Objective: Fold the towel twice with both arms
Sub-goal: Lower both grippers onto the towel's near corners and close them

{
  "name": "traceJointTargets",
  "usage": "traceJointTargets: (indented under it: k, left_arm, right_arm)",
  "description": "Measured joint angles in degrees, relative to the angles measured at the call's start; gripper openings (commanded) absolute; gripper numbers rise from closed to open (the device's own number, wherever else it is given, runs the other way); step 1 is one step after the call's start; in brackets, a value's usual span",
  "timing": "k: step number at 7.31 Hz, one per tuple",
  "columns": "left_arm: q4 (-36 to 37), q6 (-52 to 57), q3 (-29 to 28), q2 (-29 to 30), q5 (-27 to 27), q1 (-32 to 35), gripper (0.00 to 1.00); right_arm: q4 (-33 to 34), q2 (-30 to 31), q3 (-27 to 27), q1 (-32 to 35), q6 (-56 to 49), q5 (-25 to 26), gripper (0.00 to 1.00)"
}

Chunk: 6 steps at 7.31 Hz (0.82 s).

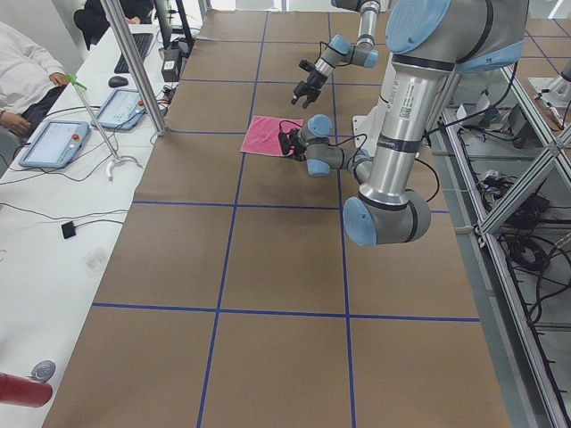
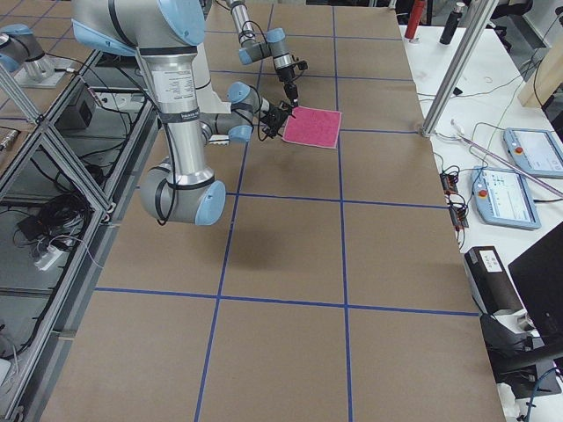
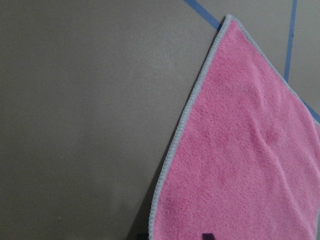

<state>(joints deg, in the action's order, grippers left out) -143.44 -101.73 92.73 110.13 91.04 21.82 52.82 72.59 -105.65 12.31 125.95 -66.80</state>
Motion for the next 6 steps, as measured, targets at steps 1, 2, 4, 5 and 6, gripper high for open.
traceJointTargets:
  k: [1, 2, 4, 5, 6]
  left_arm:
    - [0.0, 0.0, 0.2, -0.1, 0.0, -0.1, 0.35]
    - [0.0, 0.0, 0.4, -0.2, -0.2, -0.1, 0.35]
    - [0.0, 0.1, 0.4, -0.5, -0.6, -0.1, 0.35]
    - [0.0, 0.1, 0.3, -0.7, -0.7, -0.1, 0.35]
    - [0.0, 0.1, 0.3, -0.7, -0.8, -0.1, 0.19]
  right_arm:
    - [0.0, 0.0, 0.0, 0.0, 0.0, 0.1, 0.99]
    - [-0.1, 0.0, 0.0, -0.1, 0.0, 0.3, 1.00]
    - [-0.1, 0.0, 0.0, -0.1, 0.0, 0.6, 1.00]
    - [-0.1, 0.0, 0.0, -0.1, 0.0, 0.7, 1.00]
    - [-0.1, 0.0, 0.0, -0.1, 0.0, 0.7, 0.99]
